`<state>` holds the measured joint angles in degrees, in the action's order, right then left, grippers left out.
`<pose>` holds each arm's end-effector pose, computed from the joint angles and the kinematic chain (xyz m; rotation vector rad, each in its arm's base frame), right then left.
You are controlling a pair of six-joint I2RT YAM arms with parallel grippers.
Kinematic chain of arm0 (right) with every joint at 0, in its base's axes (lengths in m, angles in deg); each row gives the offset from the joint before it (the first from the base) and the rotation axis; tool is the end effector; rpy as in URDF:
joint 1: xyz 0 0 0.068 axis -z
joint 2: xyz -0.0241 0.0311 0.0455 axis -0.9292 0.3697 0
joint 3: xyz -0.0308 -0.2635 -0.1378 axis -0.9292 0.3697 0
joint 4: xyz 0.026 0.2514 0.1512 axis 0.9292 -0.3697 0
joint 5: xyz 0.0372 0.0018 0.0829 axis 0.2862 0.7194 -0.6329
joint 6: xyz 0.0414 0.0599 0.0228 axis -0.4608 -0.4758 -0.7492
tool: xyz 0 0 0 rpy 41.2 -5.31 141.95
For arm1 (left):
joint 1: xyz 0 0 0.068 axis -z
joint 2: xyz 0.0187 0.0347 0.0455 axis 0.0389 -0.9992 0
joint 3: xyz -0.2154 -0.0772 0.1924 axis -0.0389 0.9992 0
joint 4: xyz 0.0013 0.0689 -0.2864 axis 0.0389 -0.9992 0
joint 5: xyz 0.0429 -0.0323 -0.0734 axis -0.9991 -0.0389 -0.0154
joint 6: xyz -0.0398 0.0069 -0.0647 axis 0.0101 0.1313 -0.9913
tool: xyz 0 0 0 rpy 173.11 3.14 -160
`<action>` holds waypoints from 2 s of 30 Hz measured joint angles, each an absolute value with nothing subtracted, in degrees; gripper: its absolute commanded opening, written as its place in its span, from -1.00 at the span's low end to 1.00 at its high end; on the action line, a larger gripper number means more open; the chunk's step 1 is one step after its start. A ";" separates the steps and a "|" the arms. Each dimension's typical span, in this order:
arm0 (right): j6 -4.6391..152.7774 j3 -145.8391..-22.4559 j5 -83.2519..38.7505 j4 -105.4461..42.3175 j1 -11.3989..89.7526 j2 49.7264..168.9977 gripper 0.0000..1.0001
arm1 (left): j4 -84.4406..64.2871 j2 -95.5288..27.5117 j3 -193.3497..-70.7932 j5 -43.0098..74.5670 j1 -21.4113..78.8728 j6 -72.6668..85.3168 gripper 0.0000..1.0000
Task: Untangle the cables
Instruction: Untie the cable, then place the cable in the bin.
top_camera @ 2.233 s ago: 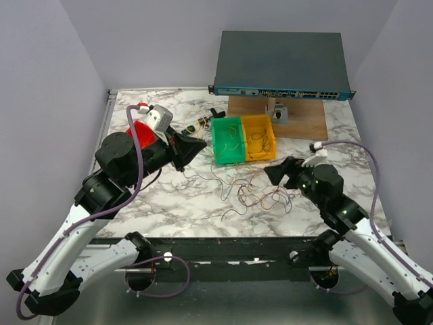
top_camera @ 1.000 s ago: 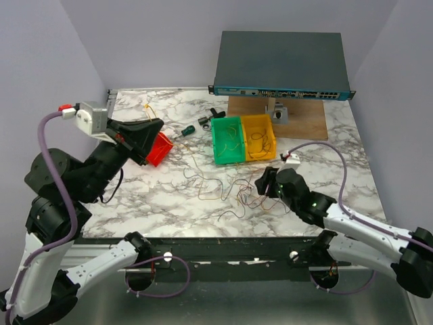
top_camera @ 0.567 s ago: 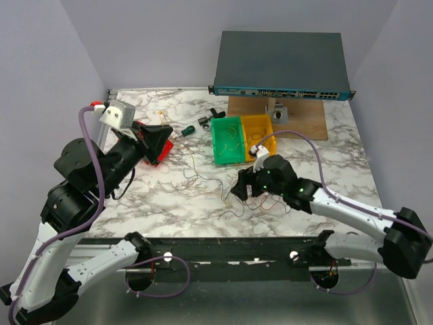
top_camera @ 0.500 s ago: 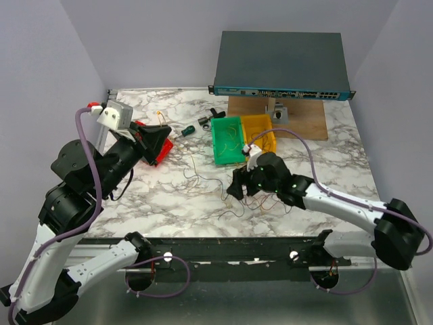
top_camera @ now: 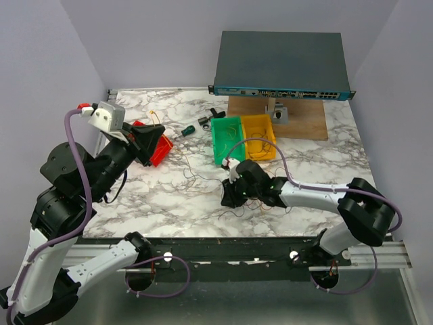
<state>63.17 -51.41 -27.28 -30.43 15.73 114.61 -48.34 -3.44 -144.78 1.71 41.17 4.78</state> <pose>0.1993 0.2837 0.1617 -0.8504 2.3110 0.8404 0.1033 -0.0751 0.5541 0.2620 1.5162 -0.6515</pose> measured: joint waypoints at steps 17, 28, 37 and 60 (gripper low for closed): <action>56.33 -56.72 -28.92 -32.44 15.14 94.34 -0.99 | -40.56 -1.98 -124.22 10.00 40.93 -0.44 -1.00; 49.57 -68.19 -22.73 -35.20 15.11 88.79 -0.99 | -17.26 -1.17 -102.58 30.33 40.91 -7.57 -0.95; 47.41 -68.81 -16.06 -37.19 15.11 93.51 -0.99 | -5.98 -0.53 -100.37 32.12 40.91 -9.10 -1.00; 49.57 -81.99 -1.38 -28.64 29.50 123.13 -0.99 | -11.30 -44.84 -126.12 15.86 38.09 -3.85 -1.00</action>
